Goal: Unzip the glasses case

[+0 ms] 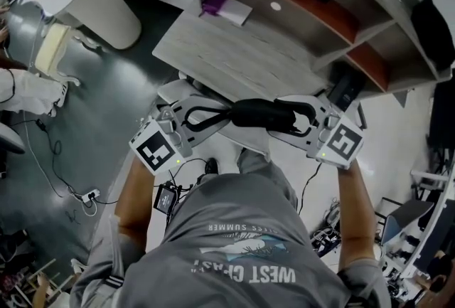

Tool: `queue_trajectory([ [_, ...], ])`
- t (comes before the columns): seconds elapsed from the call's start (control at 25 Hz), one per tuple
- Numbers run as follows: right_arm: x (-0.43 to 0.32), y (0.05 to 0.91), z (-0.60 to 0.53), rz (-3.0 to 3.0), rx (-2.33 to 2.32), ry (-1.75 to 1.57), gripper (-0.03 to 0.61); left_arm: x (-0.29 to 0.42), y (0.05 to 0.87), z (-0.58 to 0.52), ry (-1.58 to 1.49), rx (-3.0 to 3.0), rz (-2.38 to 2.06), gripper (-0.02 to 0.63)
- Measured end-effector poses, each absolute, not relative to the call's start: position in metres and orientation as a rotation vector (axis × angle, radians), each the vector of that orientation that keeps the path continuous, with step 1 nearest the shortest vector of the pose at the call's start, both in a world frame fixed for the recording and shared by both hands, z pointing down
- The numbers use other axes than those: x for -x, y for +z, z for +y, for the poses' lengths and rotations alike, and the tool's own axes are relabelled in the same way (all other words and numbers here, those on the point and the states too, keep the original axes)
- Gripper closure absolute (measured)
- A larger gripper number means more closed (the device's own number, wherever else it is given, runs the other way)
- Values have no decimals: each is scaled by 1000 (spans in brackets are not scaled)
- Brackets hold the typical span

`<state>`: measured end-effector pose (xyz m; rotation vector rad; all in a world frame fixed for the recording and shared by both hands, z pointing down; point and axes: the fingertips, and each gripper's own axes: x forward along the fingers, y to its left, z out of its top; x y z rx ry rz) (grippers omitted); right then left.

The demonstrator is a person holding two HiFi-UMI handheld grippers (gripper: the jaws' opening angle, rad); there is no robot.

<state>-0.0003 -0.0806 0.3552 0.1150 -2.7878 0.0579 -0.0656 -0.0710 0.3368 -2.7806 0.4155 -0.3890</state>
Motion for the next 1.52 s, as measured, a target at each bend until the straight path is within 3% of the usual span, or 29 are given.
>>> queue_trajectory([
  [0.52, -12, 370, -63, -2663, -65, 105, 332, 60, 343, -52, -658, 2680, 336, 614],
  [0.84, -14, 390, -58, -2565, -74, 165, 339, 56, 328, -53, -779, 2287, 467, 615],
  [1.04, -15, 396, -59, -2440, -149, 42, 339, 61, 354, -53, -1053, 2159, 351, 615],
  [1.24, -13, 356, -52, -2761, -200, 71, 325, 59, 321, -53, -720, 2488, 510, 617],
  [1.52, -22, 314, -52, -3205, -359, 536, 324, 71, 294, -69, -323, 2789, 762, 618],
])
